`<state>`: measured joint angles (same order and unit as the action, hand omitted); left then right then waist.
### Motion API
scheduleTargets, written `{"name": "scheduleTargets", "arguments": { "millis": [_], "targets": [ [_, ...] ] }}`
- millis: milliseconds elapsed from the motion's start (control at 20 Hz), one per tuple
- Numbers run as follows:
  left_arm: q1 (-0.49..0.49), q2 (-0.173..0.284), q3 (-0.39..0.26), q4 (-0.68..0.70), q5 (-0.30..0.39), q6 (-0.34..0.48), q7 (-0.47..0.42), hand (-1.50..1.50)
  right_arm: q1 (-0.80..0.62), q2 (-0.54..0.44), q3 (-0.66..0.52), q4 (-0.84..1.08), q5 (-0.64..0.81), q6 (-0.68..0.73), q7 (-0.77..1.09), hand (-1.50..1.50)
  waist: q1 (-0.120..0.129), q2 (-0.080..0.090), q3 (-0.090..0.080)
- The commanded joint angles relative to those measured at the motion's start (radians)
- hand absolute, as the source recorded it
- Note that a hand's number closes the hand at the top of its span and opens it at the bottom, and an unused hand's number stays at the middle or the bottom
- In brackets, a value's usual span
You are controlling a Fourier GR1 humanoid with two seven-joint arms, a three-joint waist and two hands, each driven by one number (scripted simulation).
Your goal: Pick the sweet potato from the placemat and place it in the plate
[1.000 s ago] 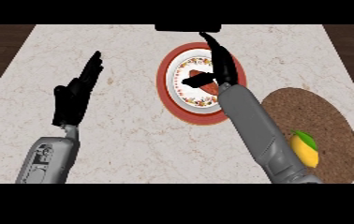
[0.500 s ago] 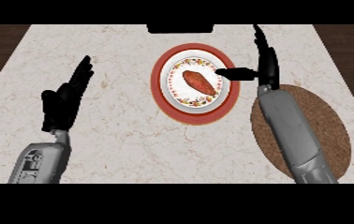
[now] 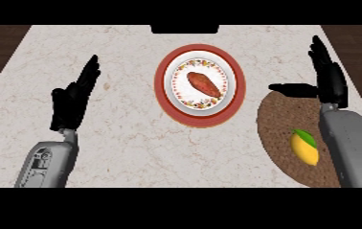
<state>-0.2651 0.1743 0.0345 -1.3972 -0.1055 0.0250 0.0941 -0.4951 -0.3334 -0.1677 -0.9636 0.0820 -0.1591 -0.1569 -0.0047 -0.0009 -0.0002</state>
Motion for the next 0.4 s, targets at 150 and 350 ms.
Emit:
{"name": "scheduleTargets", "arguments": {
  "millis": [150, 350],
  "targets": [
    [0.017, -0.017, -0.012, -0.1, -0.021, 0.008, 0.077, 0.0, 0.036, -0.066, -0.065, 0.084, -0.04, 0.108, -0.111, -1.5, 0.01, 0.001, 0.001],
    [0.031, -0.019, -0.005, -0.088, -0.024, -0.011, 0.043, 0.0, 0.052, -0.059, -0.07, 0.057, -0.04, 0.099, -0.098, -1.5, 0.007, 0.001, 0.0]
  ]
}}
